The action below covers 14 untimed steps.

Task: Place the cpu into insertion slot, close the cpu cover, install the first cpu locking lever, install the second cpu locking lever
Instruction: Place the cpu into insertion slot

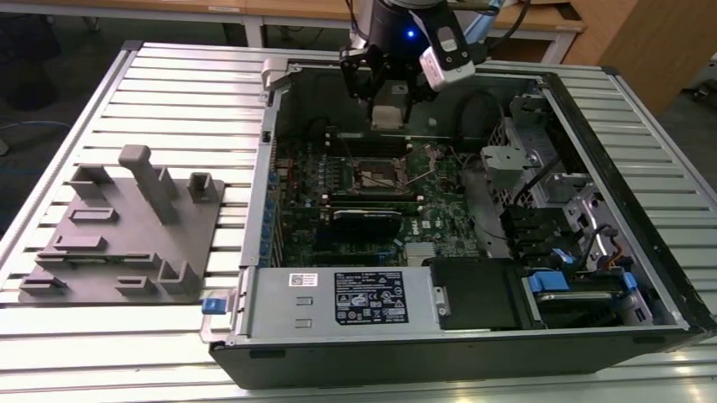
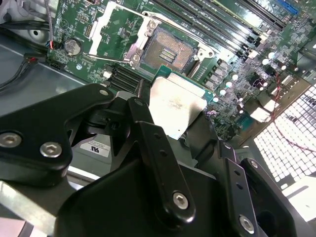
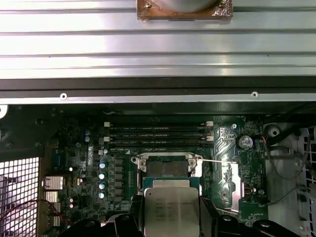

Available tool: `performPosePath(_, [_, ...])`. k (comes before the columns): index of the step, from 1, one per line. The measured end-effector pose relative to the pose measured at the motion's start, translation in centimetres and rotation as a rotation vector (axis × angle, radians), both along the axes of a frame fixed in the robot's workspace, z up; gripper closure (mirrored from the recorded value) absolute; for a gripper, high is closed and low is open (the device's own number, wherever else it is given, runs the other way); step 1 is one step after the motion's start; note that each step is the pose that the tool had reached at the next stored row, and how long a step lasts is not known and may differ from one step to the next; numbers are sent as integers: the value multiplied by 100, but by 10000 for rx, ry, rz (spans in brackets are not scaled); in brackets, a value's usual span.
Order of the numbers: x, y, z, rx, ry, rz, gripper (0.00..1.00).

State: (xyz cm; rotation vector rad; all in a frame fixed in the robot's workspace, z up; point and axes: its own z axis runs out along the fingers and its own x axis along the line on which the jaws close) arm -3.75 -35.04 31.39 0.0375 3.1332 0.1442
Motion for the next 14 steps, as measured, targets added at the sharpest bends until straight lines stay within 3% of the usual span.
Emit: performPosePath(14, [-1, 0, -52, -2, -6, 1, 46])
